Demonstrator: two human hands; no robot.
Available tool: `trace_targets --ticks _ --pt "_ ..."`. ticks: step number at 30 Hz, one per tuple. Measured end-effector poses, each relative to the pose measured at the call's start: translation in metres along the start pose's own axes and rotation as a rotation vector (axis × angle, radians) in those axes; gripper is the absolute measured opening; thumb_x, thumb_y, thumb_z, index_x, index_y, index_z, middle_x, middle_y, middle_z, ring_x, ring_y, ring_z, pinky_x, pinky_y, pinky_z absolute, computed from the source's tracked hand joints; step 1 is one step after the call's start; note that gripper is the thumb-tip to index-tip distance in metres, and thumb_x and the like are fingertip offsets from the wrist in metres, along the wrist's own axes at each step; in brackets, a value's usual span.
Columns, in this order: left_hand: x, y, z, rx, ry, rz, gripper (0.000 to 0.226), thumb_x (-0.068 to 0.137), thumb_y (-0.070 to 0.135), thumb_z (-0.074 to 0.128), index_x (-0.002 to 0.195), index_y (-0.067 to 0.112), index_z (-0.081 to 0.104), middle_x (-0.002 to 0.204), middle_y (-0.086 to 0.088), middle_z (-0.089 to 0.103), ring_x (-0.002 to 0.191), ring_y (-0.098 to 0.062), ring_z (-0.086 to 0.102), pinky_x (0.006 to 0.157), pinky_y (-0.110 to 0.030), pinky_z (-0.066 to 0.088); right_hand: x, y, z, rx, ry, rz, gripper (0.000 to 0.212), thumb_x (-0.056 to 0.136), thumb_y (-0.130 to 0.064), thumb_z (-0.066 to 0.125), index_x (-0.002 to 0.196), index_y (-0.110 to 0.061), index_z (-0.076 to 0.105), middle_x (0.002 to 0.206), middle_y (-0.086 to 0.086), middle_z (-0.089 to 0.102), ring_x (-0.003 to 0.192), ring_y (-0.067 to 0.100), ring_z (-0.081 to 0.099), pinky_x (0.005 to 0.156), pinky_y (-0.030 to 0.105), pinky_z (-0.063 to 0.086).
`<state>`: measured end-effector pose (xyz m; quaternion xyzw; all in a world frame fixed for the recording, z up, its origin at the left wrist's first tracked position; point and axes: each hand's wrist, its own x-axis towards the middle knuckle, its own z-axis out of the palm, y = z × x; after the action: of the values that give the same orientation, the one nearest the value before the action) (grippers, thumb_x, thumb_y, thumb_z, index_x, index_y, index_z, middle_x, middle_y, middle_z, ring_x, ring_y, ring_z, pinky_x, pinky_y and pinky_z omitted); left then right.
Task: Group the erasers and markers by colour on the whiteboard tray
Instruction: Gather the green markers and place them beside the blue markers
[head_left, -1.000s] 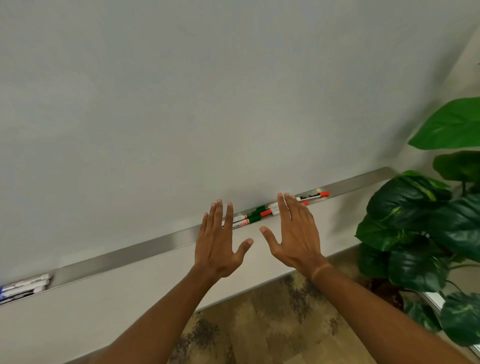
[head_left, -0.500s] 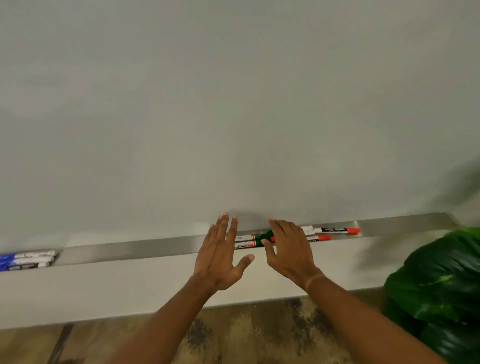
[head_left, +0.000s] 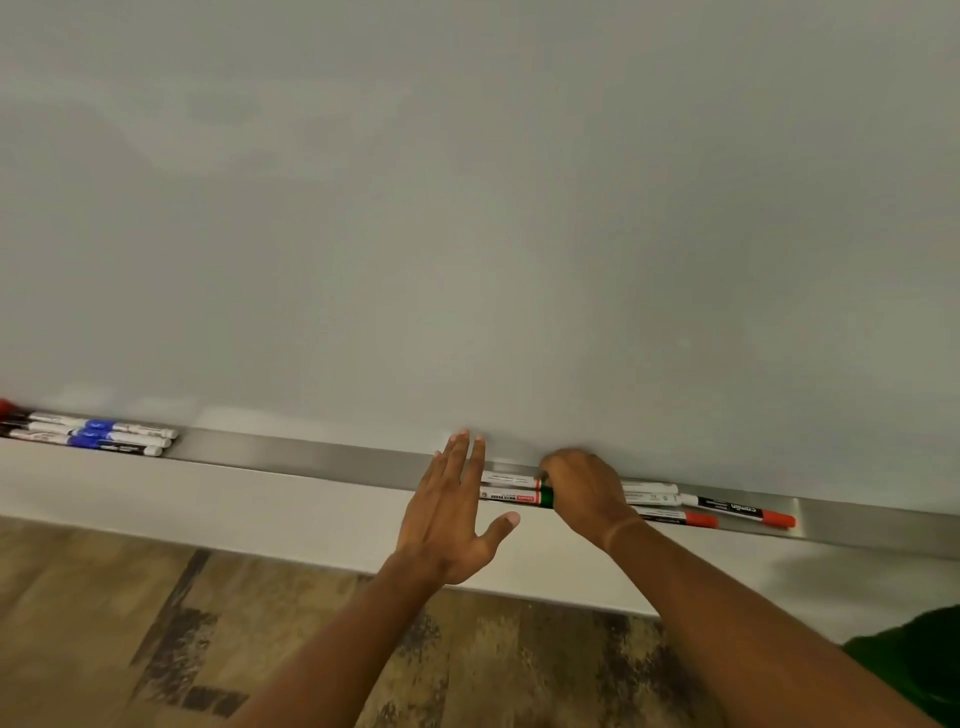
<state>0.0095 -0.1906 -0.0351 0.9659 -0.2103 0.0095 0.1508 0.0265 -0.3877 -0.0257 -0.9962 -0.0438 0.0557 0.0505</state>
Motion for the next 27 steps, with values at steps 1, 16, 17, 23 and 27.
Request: trace_targets --ticks 1,16,17,23,27 --pt "0.0003 -0.0013 -0.0004 0.0 -0.001 -0.004 0.098 0.078 0.082 0.008 0.152 0.022 -0.014 0.159 0.003 -0.018 0.143 -0.01 -0.024 0.112 -0.024 -0.016 0.0014 0.0002 -0.0001 -0.023 -0.02 -0.003 0.018 0.082 -0.003 0.059 0.092 -0.016 0.065 0.094 0.005 0.067 0.086 0.026 0.064 0.069 0.033 0.05" --pt "0.0013 -0.0074 0.0016 -0.158 -0.031 -0.081 0.097 0.081 0.078 0.022 0.154 0.021 -0.006 0.163 0.001 -0.006 0.148 -0.009 -0.008 0.114 -0.026 -0.001 0.0081 -0.004 -0.0042 -0.19 -0.108 -0.041 0.02 0.082 -0.001 0.061 0.098 -0.014 0.063 0.104 0.009 0.065 0.095 0.029 0.064 0.072 0.035 0.049" --pt "0.0008 -0.0084 0.0013 -0.168 -0.036 -0.086 0.097 0.081 0.078 0.022 0.154 0.021 -0.006 0.163 0.001 -0.006 0.149 -0.011 -0.006 0.114 -0.026 0.0 0.0079 -0.0044 -0.0044 -0.192 -0.109 -0.042 0.02 0.082 -0.001 0.061 0.098 -0.014 0.063 0.104 0.008 0.065 0.095 0.029 0.064 0.072 0.036 0.049" --pt "-0.0026 -0.0097 -0.0018 -0.179 -0.058 -0.094 0.098 0.079 0.08 0.019 0.154 0.022 -0.007 0.163 0.002 -0.008 0.149 -0.013 -0.005 0.113 -0.026 0.0 0.0058 -0.0065 -0.0036 -0.218 -0.119 -0.067 0.021 0.084 -0.001 0.06 0.1 -0.013 0.062 0.103 0.009 0.065 0.093 0.03 0.064 0.073 0.037 0.049" --pt "-0.0031 -0.0098 -0.0048 -0.199 -0.087 -0.104 0.097 0.08 0.078 0.022 0.154 0.023 -0.008 0.163 0.003 -0.009 0.15 -0.014 -0.005 0.117 -0.028 0.003 0.0077 -0.006 -0.0074 -0.19 -0.109 -0.083 0.02 0.082 -0.002 0.058 0.098 -0.013 0.063 0.103 0.011 0.065 0.093 0.032 0.064 0.072 0.036 0.048"
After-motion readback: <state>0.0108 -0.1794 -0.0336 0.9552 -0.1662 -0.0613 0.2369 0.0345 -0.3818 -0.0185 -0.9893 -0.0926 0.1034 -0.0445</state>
